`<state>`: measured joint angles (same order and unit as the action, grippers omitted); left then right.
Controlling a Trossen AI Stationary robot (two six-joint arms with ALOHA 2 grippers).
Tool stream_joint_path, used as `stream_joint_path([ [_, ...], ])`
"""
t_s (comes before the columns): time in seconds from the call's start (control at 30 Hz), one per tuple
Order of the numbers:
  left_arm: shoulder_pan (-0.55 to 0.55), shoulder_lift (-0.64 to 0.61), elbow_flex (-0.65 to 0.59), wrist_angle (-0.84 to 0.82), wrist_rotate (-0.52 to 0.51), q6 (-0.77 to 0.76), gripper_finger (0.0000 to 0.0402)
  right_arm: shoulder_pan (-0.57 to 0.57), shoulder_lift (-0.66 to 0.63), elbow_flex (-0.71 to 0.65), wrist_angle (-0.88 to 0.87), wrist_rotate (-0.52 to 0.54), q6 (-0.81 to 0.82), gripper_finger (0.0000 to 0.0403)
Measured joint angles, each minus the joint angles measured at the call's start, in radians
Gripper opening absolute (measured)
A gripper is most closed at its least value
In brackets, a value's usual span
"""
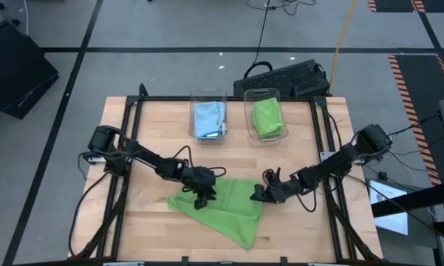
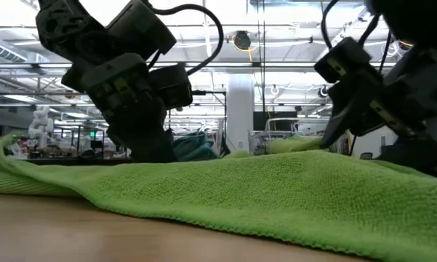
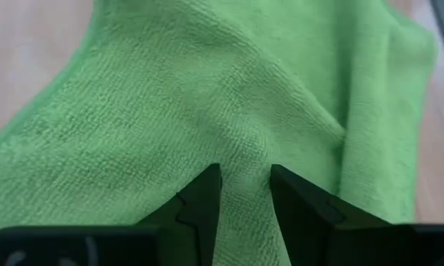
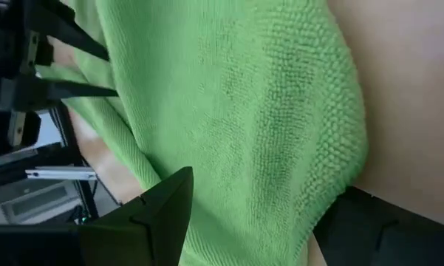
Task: Fold microfiber towels
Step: Fold the green microfiber towel
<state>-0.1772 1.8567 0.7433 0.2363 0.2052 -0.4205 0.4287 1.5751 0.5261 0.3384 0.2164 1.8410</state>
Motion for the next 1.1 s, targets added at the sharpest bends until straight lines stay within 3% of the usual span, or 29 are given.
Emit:
stream_joint_path([
  [0.27, -0.023, -0.03, 0.0, -0.088, -0.068, -0.037, 0.0127, -0.092, -0.07, -0.003, -0.008, 0.195, -0.168, 0.024],
  [0.57, -0.048, -0.064, 0.0, -0.176, -0.102, -0.216, 0.0127, -0.176, -0.236, -0.003, -0.026, 0.236, -0.461, 0.024],
  [0.73, -0.047, -0.159, -0.01, -0.301, -0.192, -0.292, 0.0127, -0.188, -0.328, -0.002, -0.077, 0.283, -0.528, 0.024],
  [0.97, -0.015, -0.335, -0.011, -0.536, -0.285, -0.284, 0.0127, -0.194, -0.394, -0.002, -0.223, 0.243, -0.493, 0.024],
  [1.1, 0.004, -0.428, -0.012, -0.663, -0.285, -0.165, 0.0127, -0.19, -0.424, 0.0, -0.175, 0.067, -0.641, 0.024],
])
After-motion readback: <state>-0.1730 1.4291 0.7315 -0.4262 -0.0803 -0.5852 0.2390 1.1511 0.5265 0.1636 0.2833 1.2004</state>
